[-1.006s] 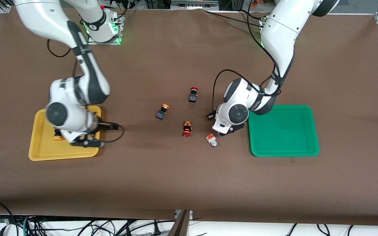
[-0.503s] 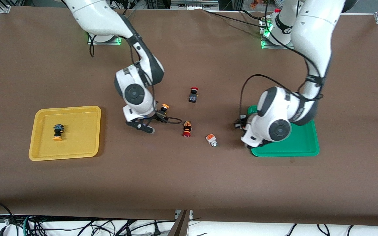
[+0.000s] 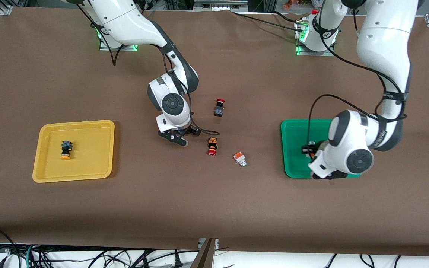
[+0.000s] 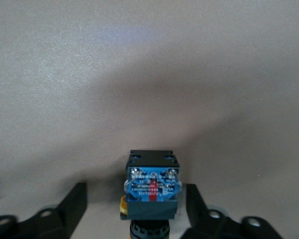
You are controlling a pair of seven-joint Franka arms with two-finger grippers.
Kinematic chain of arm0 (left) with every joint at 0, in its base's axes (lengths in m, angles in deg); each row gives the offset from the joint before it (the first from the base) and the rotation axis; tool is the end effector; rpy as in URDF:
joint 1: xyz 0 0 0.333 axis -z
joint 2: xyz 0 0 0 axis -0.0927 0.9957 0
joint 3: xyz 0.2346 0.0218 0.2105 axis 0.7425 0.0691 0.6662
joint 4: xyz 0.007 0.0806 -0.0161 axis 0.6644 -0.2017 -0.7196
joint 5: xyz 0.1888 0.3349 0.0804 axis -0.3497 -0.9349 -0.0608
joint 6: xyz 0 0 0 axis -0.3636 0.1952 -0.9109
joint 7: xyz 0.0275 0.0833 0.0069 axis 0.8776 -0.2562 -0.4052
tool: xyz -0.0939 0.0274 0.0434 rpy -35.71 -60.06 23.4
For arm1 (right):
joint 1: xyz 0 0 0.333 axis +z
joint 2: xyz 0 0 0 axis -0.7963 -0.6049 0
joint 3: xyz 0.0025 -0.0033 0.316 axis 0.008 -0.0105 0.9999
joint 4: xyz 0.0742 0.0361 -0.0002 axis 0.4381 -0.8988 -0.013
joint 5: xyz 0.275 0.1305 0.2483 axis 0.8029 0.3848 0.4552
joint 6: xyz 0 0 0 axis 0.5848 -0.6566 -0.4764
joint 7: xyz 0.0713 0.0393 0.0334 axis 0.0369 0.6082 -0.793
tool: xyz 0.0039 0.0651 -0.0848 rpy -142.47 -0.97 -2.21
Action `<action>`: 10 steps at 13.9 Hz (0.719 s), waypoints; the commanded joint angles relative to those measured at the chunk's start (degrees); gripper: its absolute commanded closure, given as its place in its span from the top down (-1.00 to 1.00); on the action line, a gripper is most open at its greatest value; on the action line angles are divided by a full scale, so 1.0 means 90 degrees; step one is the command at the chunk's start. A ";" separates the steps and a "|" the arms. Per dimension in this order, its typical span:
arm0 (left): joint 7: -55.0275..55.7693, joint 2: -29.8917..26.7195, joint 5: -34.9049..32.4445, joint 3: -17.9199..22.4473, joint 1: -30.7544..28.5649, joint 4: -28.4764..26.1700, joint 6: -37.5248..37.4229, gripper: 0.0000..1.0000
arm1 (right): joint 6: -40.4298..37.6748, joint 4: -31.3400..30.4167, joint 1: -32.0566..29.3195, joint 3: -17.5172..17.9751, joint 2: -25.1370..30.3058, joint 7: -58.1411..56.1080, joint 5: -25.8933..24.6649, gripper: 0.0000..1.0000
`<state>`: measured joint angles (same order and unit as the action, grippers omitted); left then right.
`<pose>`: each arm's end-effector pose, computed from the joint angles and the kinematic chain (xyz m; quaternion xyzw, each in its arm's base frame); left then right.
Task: Place green and yellow buttons in trays
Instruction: 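Grasp a yellow button with the right gripper while the left gripper opens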
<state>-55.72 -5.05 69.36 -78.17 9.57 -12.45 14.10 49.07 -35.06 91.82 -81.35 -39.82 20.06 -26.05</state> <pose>0.6751 -0.0859 0.2274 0.9796 0.0355 -0.1977 0.0006 0.5312 0.3977 0.1732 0.9772 -0.2073 -0.0422 0.0182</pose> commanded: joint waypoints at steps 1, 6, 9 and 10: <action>-0.0428 0.0329 -0.0121 -0.0083 -0.0334 0.0032 0.0276 -1.00 | -0.0007 -0.0049 -0.0040 -0.0132 0.0192 -0.0164 0.0067 -1.00; -0.0702 0.0614 0.0006 -0.0151 -0.0560 0.0051 0.0522 0.99 | -0.0942 0.0020 -0.0801 -0.0716 0.0641 -0.2852 0.0048 -1.00; -0.0643 0.0244 0.0551 -0.0181 -0.0502 0.0178 0.0025 1.00 | -0.1549 0.0011 -0.0890 -0.1828 0.0681 -0.5274 0.0048 -1.00; -0.0643 0.0117 0.0756 -0.0191 -0.0472 0.0178 -0.0005 1.00 | -0.1550 0.0001 -0.1006 -0.2083 0.0652 -0.5901 0.0057 -1.00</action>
<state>-60.65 -0.87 73.12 -79.83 4.91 -11.10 16.61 36.55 -34.44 83.32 -96.38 -34.19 -22.79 -26.05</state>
